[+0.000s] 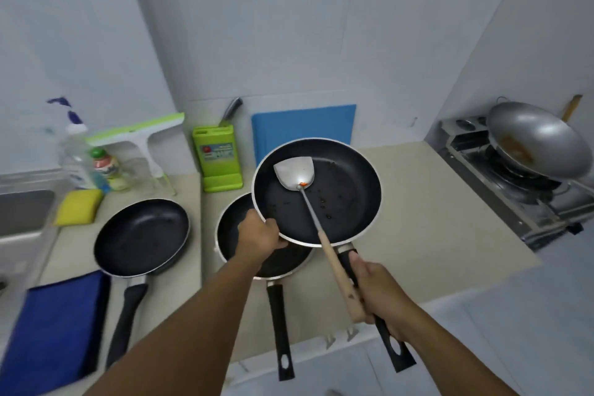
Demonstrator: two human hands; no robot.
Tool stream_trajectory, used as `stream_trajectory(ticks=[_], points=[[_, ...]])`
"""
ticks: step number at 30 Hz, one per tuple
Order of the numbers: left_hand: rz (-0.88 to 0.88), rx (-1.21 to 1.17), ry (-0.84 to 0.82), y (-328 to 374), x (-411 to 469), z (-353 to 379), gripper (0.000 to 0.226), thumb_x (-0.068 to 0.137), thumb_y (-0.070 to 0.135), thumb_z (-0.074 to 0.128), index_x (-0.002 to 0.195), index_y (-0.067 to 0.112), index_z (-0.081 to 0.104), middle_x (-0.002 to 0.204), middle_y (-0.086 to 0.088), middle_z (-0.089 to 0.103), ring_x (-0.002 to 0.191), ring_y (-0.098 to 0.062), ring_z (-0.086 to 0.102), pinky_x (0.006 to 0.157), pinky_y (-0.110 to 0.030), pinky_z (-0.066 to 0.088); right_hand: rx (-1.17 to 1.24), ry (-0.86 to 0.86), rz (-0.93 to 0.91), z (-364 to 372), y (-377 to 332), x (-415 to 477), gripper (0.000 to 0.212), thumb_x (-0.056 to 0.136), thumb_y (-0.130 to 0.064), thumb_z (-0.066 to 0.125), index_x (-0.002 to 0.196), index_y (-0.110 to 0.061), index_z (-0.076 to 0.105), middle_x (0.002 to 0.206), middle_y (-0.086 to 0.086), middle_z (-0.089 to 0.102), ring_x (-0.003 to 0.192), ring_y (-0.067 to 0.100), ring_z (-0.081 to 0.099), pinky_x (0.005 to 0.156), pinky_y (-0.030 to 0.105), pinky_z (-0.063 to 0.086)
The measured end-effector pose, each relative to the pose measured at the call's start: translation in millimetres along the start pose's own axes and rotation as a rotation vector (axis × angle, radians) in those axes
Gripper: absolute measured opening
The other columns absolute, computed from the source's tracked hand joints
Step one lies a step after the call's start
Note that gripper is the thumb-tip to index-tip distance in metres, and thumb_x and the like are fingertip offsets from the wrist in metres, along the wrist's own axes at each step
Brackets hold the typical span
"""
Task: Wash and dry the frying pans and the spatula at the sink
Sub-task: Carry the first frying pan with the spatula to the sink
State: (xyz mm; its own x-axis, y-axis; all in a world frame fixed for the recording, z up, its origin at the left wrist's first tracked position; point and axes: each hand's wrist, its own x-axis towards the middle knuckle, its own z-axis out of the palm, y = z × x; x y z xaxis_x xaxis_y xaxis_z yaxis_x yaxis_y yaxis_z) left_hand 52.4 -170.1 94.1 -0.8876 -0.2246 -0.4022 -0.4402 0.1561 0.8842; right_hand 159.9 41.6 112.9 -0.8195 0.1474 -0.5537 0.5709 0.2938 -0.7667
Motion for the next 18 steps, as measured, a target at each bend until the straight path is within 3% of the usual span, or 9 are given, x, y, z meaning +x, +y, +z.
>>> stream_trajectory(ticks=[4, 8, 11, 15, 18], points=[[0.061, 0.011, 0.03, -11.5, -31.8, -114.0, 0.025, 0.097, 0.006, 0.045, 0.119, 0.003, 0.056, 0.122, -0.013, 0.063, 0.088, -0.042, 0.075, 0.065, -0.042, 0.066, 0.03, -0.052, -0.041, 85.0, -31.2, -63.6, 0.051, 0.104, -0.054, 0.035, 0.09, -0.011, 0.058, 0.056, -0.001, 0.045, 0.045, 0.013, 0.039, 0.042, 0.026, 0.033], [0.103, 0.049, 0.095, -32.7, -56.8, -227.6, 0.033, 0.094, 0.008, 0.043, 0.122, 0.004, 0.061, 0.114, -0.02, 0.071, 0.074, -0.03, 0.077, 0.052, -0.028, 0.061, 0.054, -0.117, -0.103, 176.2, -51.6, -113.9, 0.045, 0.105, -0.051, 0.035, 0.085, -0.014, 0.05, 0.052, -0.002, 0.04, 0.041, 0.013, 0.034, 0.041, 0.023, 0.028], [0.06, 0.012, 0.141, -51.8, -74.2, -304.2, 0.022, 0.1, 0.01, 0.045, 0.12, 0.005, 0.054, 0.113, -0.023, 0.069, 0.075, -0.035, 0.077, 0.05, -0.03, 0.06, 0.013, -0.151, -0.115, 240.3, -63.9, -145.3, 0.046, 0.105, -0.051, 0.036, 0.083, -0.014, 0.054, 0.056, -0.002, 0.043, 0.047, 0.013, 0.04, 0.047, 0.027, 0.035], [0.029, 0.002, 0.25, -81.0, -85.5, -390.6, 0.015, 0.102, 0.012, 0.047, 0.115, 0.006, 0.053, 0.104, -0.023, 0.071, 0.075, -0.033, 0.076, 0.049, -0.028, 0.059, 0.004, -0.283, -0.053, 318.2, -82.1, -169.5, 0.051, 0.105, -0.053, 0.034, 0.095, -0.011, 0.061, 0.063, 0.002, 0.047, 0.051, 0.014, 0.042, 0.047, 0.026, 0.036], [0.007, 0.001, 0.332, -103.2, -83.8, -450.0, 0.012, 0.1, 0.015, 0.047, 0.109, 0.01, 0.052, 0.1, -0.022, 0.072, 0.075, -0.033, 0.076, 0.056, -0.034, 0.063, -0.019, -0.342, -0.028, 376.9, -94.7, -174.1, 0.053, 0.104, -0.054, 0.033, 0.099, -0.009, 0.061, 0.064, 0.002, 0.047, 0.051, 0.015, 0.041, 0.048, 0.028, 0.037]])
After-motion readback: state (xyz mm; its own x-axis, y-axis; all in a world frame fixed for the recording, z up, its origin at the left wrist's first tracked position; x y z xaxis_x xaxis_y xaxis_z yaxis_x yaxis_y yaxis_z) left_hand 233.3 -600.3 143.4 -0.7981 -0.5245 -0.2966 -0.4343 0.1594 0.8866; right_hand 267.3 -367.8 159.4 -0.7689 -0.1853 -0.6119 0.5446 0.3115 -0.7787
